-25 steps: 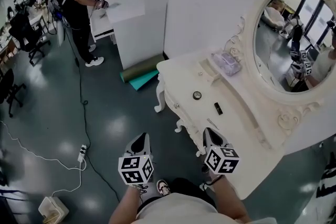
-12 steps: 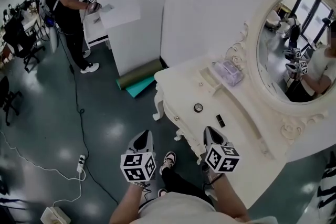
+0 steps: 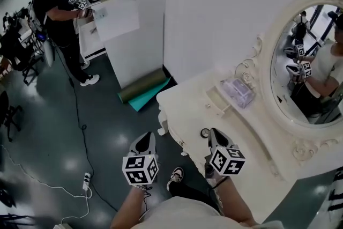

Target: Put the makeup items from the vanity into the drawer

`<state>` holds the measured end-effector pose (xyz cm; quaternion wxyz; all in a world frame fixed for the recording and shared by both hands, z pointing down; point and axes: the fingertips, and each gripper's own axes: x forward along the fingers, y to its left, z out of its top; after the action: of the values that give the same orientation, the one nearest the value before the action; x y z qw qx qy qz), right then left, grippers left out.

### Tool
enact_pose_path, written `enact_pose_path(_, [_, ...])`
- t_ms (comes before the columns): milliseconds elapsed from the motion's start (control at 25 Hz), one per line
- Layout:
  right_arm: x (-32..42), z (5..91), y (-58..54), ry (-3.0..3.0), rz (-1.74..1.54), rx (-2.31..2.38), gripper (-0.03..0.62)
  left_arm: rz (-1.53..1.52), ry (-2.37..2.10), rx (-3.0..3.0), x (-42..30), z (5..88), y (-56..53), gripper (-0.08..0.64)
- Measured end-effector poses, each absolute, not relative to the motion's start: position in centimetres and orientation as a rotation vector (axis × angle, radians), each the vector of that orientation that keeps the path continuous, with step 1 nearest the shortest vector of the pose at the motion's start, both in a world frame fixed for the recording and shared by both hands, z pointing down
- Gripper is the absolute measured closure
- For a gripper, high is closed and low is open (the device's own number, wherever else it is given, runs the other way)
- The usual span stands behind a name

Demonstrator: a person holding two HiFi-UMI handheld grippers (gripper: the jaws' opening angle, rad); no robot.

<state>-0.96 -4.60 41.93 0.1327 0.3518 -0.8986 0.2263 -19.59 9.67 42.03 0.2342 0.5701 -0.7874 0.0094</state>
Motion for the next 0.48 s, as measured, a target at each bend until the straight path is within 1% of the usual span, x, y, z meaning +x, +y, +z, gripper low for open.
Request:
enact_pose_path(240, [-1.8, 42.2, -9.4, -2.577, 0.686, 1.087, 0.575, 0.070, -2.094, 1.637, -20.6, 42.2, 3.2, 0.555])
enact_pose_path(480, [-0.7, 42.8, -13.3, -2.535, 0.724, 1.174, 0.575, 0.110, -2.020, 1.711, -20.3, 42.8, -2.4, 0.555])
